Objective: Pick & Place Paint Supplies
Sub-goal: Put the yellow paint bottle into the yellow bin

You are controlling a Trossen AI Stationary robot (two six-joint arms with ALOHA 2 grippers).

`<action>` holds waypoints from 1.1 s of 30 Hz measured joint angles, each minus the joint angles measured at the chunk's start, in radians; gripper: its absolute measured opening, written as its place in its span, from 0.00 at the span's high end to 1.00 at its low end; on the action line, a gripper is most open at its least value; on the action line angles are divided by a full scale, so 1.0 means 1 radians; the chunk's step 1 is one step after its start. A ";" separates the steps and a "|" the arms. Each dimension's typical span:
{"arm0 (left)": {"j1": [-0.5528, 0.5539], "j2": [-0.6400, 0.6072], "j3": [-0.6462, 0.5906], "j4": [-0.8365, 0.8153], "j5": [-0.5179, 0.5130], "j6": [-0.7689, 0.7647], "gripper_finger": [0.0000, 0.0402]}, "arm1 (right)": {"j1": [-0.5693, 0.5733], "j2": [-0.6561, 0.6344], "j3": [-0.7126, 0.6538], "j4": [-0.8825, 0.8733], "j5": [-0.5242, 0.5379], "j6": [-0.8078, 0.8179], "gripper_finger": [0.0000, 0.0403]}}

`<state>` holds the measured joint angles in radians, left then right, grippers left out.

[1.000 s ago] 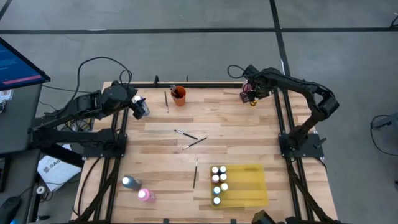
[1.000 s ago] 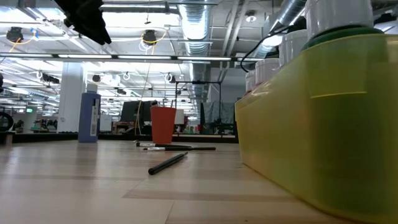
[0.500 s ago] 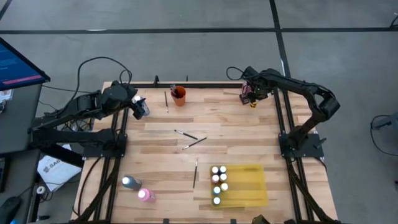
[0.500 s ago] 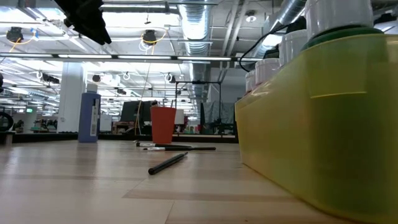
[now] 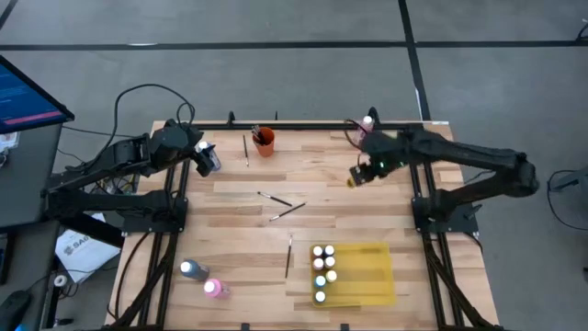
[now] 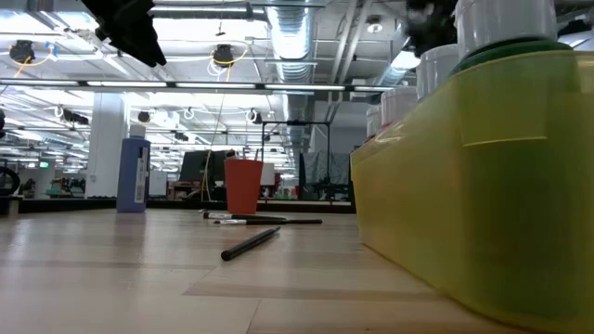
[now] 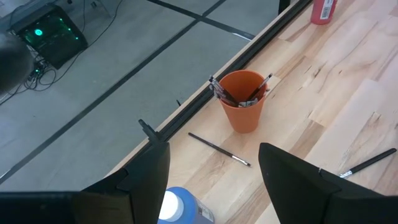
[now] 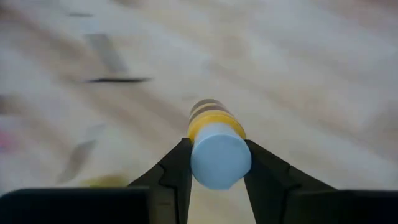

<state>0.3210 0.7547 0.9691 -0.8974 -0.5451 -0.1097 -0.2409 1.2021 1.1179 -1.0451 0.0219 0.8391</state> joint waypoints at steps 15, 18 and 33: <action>0.000 0.000 0.000 0.000 0.000 -0.010 0.41 | 0.771 0.023 0.001 0.445 0.053 0.492 0.73; 0.000 0.000 0.000 0.000 0.001 -0.030 0.41 | 0.850 0.081 0.001 0.458 0.051 0.576 0.73; 0.000 0.000 0.000 0.000 0.001 -0.030 0.41 | 0.911 0.416 0.345 0.075 0.046 0.454 0.73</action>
<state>0.3213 0.7547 0.9691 -0.8979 -0.5446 -0.1399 0.6701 1.6181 1.4629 -0.9699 0.0675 1.2929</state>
